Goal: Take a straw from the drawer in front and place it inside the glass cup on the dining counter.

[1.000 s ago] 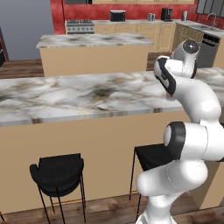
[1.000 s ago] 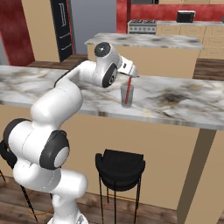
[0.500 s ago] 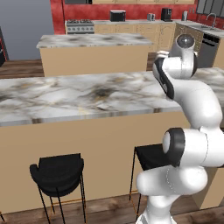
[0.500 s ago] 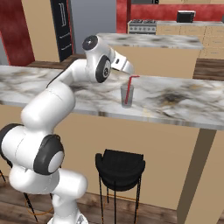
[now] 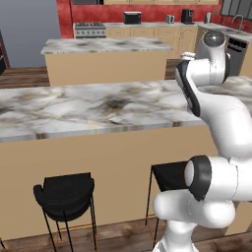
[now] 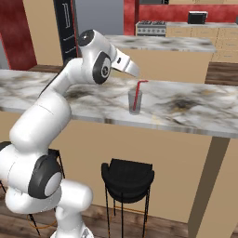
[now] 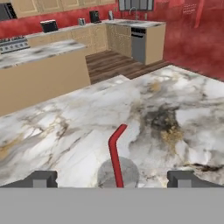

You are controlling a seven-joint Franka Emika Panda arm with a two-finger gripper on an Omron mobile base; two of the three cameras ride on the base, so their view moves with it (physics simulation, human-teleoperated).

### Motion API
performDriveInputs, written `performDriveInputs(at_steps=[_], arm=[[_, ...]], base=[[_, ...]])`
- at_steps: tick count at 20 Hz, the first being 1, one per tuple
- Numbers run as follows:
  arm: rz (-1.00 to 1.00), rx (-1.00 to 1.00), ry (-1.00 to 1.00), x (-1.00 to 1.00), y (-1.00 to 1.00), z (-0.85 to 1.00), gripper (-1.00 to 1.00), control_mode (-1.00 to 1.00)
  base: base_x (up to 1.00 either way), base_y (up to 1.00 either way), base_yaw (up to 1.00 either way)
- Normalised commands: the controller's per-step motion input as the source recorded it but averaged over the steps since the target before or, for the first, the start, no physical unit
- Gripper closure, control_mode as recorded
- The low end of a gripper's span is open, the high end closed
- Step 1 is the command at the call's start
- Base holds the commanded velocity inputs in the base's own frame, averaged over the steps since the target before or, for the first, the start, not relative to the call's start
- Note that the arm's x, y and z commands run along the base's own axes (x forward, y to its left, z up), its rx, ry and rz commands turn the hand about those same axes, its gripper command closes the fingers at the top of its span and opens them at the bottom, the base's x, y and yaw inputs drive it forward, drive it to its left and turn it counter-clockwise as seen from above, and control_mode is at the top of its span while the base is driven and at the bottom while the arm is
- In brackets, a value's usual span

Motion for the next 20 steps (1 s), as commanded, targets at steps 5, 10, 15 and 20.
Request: performDriveInputs(at_steps=[5, 10, 15, 20], arm=[[-0.01, 0.0, 0.02, -0.58, 0.12, 0.08, -1.0, -1.0], [0.0, 0.0, 0.02, -0.61, 0.19, 0.01, -1.0, -1.0], [0.0, 0.0, 0.0, -0.62, 0.28, 0.0, -1.0, -1.0], [0.0, 0.0, 0.0, -0.61, 0.31, 0.0, -1.0, -1.0]], base=[[0.0, 0.0, 0.0], [0.0, 0.0, 0.0], [0.0, 0.0, 0.0], [0.0, 0.0, 0.0]])
